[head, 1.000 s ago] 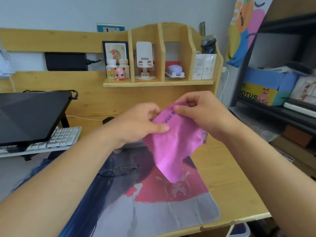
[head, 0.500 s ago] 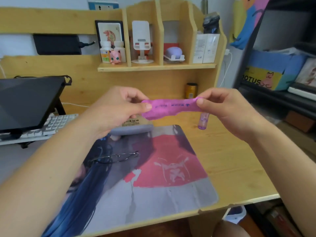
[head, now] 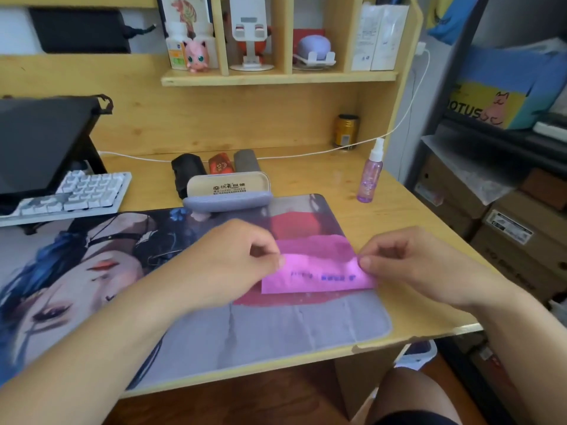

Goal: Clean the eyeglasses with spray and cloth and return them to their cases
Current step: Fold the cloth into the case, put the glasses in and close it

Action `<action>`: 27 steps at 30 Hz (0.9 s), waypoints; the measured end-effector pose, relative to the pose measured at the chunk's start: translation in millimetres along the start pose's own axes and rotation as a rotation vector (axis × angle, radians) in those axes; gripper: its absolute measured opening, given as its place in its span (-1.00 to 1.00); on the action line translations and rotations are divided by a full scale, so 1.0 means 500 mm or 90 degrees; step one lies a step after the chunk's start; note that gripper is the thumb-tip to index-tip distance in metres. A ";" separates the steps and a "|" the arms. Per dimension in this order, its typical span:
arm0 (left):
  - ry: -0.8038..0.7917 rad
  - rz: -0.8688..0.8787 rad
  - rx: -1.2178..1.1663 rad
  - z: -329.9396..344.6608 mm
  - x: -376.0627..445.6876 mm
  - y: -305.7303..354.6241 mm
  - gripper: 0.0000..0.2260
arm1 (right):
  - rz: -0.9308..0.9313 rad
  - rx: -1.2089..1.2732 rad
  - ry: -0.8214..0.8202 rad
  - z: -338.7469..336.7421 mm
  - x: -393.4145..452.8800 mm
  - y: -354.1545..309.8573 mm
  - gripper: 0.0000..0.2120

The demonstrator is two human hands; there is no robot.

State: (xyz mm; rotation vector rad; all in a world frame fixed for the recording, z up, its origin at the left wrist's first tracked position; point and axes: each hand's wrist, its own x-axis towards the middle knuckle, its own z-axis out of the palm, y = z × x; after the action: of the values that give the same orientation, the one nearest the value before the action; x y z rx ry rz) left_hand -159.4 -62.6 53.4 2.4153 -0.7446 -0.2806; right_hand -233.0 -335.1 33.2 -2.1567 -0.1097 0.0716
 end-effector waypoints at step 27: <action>-0.083 -0.121 0.334 0.020 0.163 -0.025 -0.61 | 0.092 -0.381 0.030 0.014 0.182 0.011 -0.89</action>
State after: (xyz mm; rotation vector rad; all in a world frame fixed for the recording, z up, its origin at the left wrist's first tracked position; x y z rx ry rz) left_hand -90.3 -105.6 35.9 2.9975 -0.7129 -0.3566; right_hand -143.1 -322.8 24.0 -2.7612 0.0633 0.0782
